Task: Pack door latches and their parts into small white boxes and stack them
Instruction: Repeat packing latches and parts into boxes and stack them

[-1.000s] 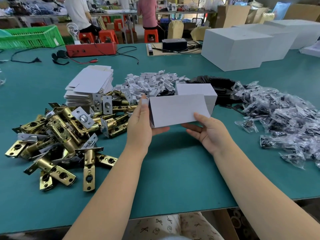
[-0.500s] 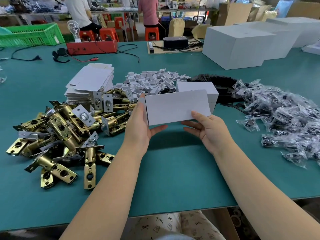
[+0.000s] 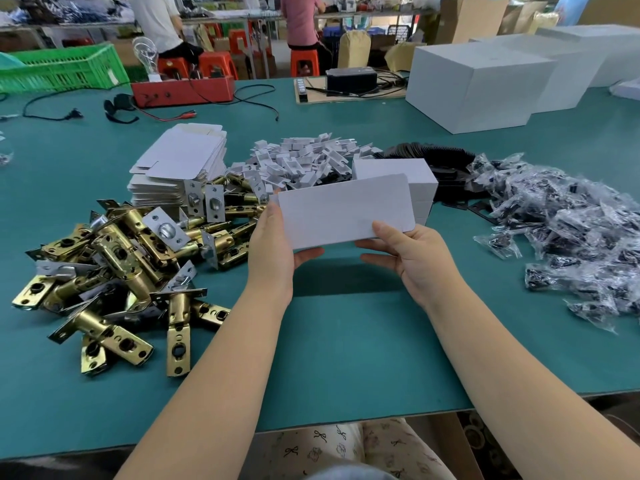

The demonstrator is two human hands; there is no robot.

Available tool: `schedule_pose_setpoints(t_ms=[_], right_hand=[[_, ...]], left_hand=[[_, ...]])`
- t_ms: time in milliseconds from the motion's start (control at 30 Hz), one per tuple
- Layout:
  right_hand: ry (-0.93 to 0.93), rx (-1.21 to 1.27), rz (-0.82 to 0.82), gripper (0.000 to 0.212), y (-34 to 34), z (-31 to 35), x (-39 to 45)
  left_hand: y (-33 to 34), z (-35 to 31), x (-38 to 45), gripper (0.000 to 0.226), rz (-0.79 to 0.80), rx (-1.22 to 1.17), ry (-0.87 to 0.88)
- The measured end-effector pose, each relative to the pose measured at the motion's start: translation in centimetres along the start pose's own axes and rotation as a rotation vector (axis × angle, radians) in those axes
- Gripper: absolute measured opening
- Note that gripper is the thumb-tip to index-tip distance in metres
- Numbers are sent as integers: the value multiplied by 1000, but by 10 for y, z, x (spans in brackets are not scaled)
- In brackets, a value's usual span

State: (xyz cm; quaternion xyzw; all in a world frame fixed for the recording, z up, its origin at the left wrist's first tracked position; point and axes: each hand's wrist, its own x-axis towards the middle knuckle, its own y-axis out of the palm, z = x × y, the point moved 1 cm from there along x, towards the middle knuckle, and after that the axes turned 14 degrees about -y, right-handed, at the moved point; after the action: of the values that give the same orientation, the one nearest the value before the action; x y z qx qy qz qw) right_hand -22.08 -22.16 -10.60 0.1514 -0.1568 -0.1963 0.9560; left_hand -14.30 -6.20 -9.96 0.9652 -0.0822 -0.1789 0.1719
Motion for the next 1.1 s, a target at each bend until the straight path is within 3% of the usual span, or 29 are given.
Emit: schedule_pose_setpoints(t_ms=[133,200,300,400,567,667,933,1100], right_hand=[[-3,-3,-4,25,3,0,-1],[-8,-14,-9,18,1,1,-1],[-15,-70,-30,9,-2,4,-1],[-65,-196,27,9,0,5,-4],[-547,-634,193,63,6,10,-10],[-713,-778,224,68,2,10,-10],[-890,-691,138,52,9,6,-14],[-893,-695,150,67,15,7,-17]], left_hand=[[1,5,0,46,52,18,26],[1,6,2,47,115,85,39],[3,7,2,40,151,206,54],[4,6,2,23,111,181,-21],[-5,-1,-2,12,41,63,-256],[-15,-8,-6,21,105,118,-376],[-11,-6,-8,22,279,364,-487],[-12,-4,-7,31,310,415,-487]])
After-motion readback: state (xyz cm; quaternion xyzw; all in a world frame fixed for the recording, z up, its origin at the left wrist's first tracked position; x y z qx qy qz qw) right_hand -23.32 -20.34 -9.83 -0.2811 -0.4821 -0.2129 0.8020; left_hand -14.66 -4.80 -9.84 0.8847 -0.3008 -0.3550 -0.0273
